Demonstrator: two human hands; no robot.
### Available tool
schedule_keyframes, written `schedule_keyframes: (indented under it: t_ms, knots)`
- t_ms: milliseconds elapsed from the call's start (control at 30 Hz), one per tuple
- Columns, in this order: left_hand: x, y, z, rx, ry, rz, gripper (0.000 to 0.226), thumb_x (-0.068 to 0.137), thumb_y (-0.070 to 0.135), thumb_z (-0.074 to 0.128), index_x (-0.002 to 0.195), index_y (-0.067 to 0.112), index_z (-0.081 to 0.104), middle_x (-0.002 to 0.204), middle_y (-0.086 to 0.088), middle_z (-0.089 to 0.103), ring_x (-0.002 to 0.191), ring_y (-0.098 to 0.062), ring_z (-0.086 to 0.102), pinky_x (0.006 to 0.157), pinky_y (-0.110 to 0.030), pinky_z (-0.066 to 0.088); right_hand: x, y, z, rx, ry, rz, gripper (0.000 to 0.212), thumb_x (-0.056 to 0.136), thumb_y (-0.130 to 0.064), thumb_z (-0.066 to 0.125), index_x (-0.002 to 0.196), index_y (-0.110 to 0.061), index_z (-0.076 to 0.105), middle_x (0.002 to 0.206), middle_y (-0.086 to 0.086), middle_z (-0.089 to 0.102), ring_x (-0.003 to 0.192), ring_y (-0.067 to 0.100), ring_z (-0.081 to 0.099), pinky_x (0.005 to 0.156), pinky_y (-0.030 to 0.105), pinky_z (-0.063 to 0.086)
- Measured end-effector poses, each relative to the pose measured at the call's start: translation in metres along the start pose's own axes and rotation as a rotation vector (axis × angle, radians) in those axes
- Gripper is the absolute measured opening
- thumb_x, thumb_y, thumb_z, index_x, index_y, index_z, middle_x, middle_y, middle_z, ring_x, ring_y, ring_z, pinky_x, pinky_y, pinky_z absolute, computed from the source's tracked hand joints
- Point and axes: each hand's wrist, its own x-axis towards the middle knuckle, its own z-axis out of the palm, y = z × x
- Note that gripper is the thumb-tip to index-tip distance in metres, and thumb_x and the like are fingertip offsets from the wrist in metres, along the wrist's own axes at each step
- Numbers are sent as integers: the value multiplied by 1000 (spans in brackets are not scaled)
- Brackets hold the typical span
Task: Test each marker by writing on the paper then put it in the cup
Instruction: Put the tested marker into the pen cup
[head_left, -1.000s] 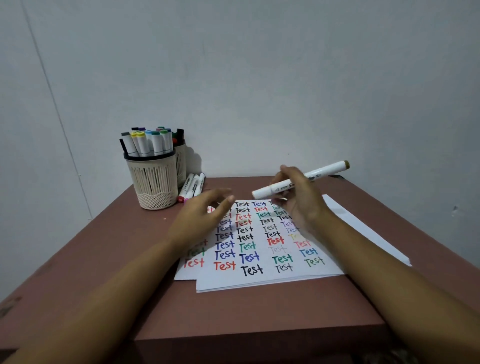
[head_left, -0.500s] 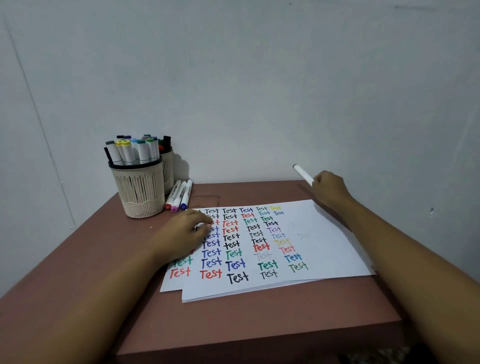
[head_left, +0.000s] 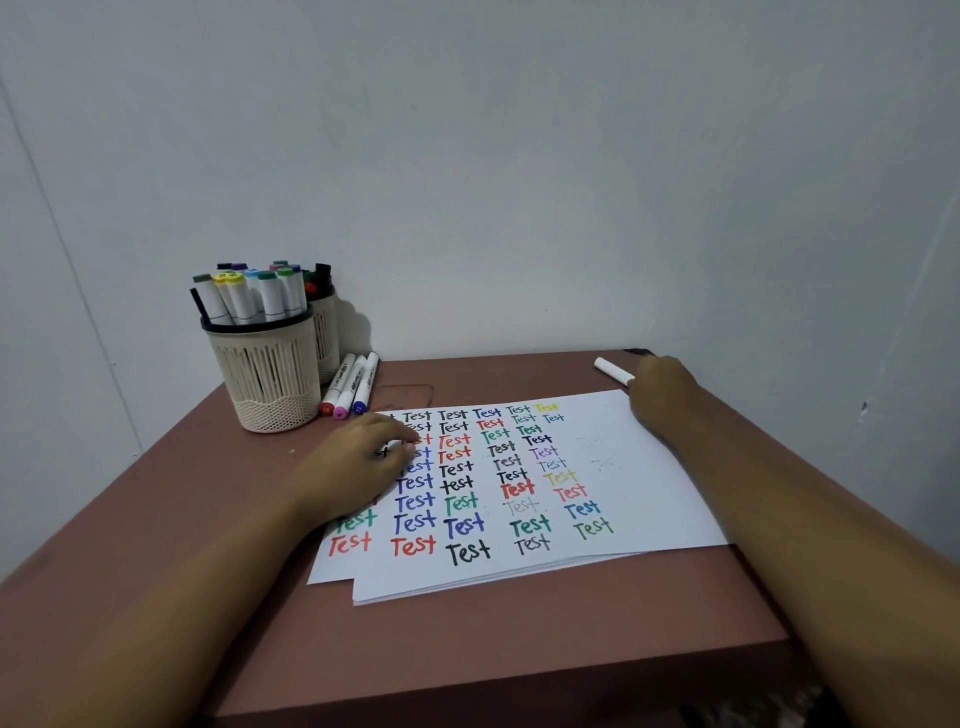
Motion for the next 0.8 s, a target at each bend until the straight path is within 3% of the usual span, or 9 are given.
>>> schedule_keyframes:
  t_ms: [33,100,167,200,267,333,500,633,800]
  knots:
    - [0,0,0,-2,-2,-2,28,96,25,48,119,19,61,127,2,54,114,-9,48,91,-19,34,0,1,0,31,5,-4,33,92,0,48,62,-10,37,73,9,48,70,25,45,61,29,35]
    - [0,0,0,3,-12,-6,28,96,26,48,120,19,61,127,2,54,115,-9,48,91,-19,34,1,0,0,6,-22,-43,20,92,-2,42,74,-8,50,73,5,43,74,25,41,57,27,30]
    - [-1,1,-1,5,-29,-15,28,96,27,47,120,20,60,128,2,53,116,-10,48,93,-20,34,6,-2,5,-4,-8,-64,20,88,-3,42,95,-4,61,87,9,51,76,24,38,51,25,20]
    - [-1,2,-2,5,-40,-20,29,96,28,47,121,21,60,129,2,53,117,-10,47,94,-21,35,5,-8,1,-36,20,-94,22,87,-3,44,100,-3,63,94,13,54,79,25,41,53,25,24]
    - [-1,4,-3,14,-58,-28,30,96,29,46,123,22,59,131,2,52,118,-10,46,96,-22,35,-1,-31,-14,64,83,-132,24,91,-7,48,108,1,62,106,20,55,95,35,50,67,33,42]
    - [-2,6,-4,25,-74,-34,32,97,31,45,125,22,57,133,3,51,120,-10,45,96,-21,34,-5,-65,-33,222,101,-196,30,96,-18,49,117,1,60,116,22,55,108,38,51,83,39,44]
    - [-8,12,-10,56,-184,-28,45,98,39,40,139,23,43,149,5,35,133,-10,34,104,-21,25,-26,-156,-49,624,-164,-371,28,95,-20,54,114,-4,67,117,10,66,107,21,61,83,24,43]
    - [-13,13,-13,128,-305,-38,55,98,47,33,148,25,25,157,3,13,144,-12,12,111,-23,10,-38,-209,-37,657,-370,-461,25,94,-17,54,109,-4,69,111,11,69,102,24,63,80,28,46]
    - [-15,12,-13,202,-355,-36,59,97,50,26,149,26,14,158,2,3,145,-11,1,115,-30,1,-38,-240,-20,639,-518,-516,27,96,-17,50,111,-5,69,113,12,68,107,25,60,91,31,47]
